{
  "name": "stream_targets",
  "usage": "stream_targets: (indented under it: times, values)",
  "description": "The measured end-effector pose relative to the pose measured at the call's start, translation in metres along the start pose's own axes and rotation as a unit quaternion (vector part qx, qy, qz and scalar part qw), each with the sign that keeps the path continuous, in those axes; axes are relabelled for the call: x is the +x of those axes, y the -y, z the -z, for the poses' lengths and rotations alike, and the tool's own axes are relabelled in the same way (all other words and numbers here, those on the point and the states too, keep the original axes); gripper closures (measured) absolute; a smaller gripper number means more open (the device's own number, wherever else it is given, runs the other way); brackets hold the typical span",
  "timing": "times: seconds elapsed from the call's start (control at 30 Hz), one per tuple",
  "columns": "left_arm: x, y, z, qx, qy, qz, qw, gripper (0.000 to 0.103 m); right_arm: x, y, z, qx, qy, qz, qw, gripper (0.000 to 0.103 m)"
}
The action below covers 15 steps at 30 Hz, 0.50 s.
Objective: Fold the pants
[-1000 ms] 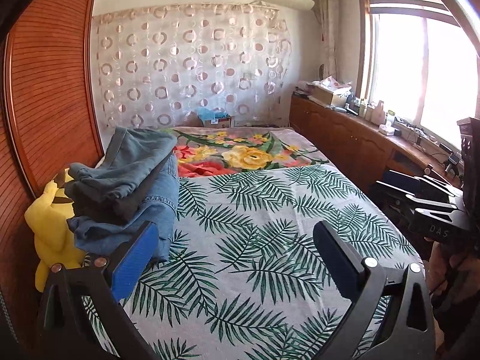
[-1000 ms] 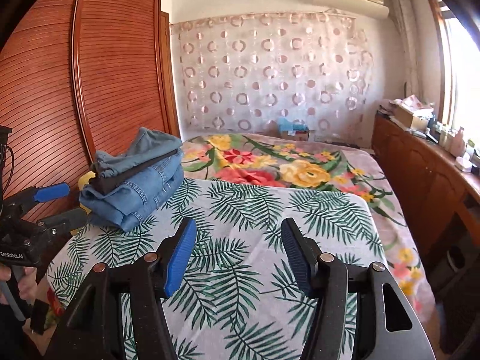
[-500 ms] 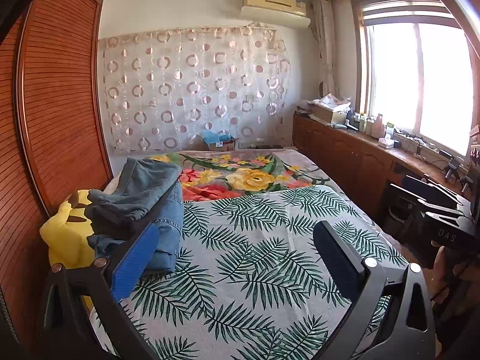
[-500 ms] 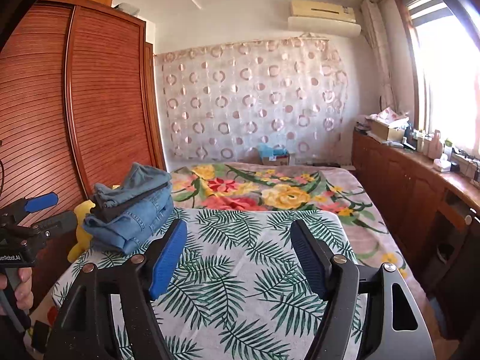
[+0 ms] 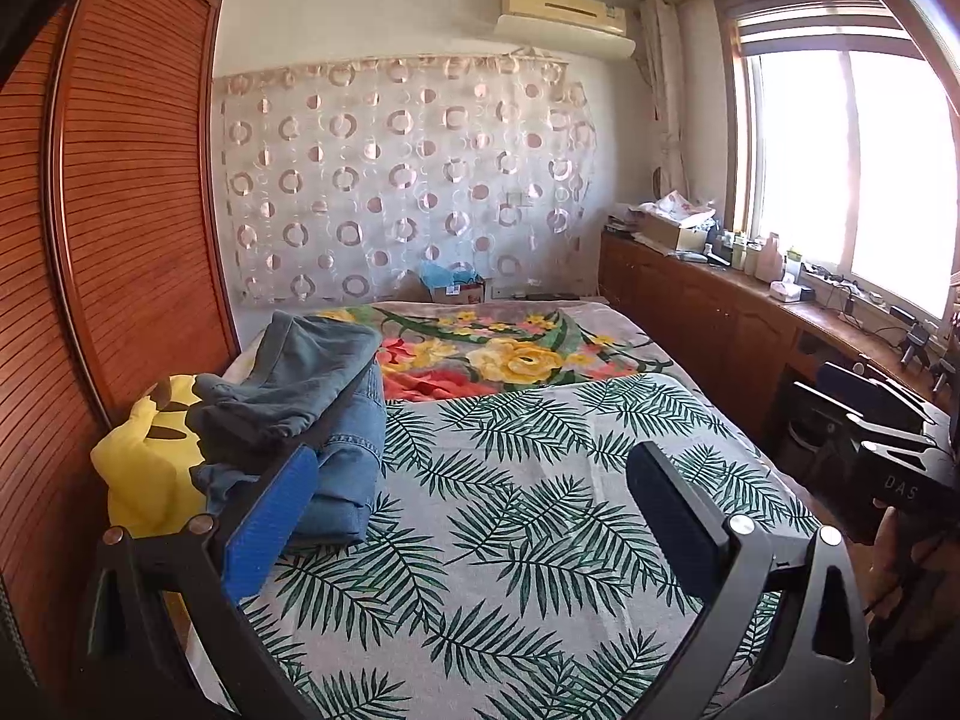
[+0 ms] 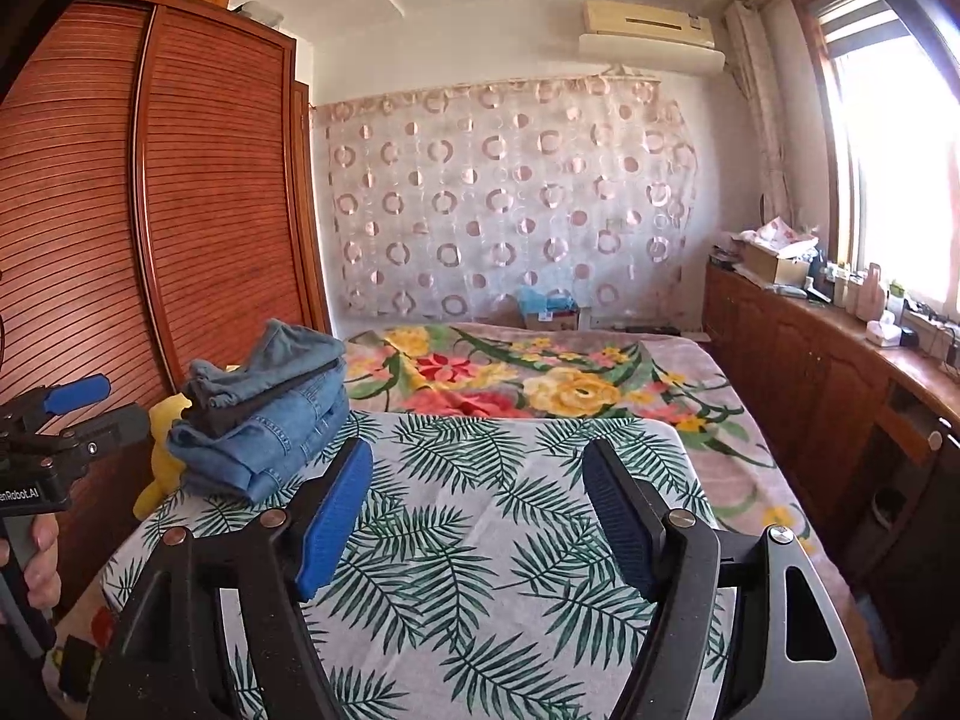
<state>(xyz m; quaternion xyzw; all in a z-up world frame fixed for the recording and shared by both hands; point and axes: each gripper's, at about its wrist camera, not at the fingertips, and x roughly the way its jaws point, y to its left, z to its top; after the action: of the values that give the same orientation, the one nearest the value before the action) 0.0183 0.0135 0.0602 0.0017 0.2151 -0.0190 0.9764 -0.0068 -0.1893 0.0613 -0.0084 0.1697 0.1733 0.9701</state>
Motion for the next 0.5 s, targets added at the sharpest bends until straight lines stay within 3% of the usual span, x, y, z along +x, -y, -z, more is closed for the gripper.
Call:
stream_targets:
  times: [0.5]
  values:
    - [-0.0003, 0.0, 0.0, 0.0, 0.0, 0.0, 1.0, 0.0, -0.0033, 0.005, 0.0004, -0.009, 0.005, 0.001, 1.0, 0.028]
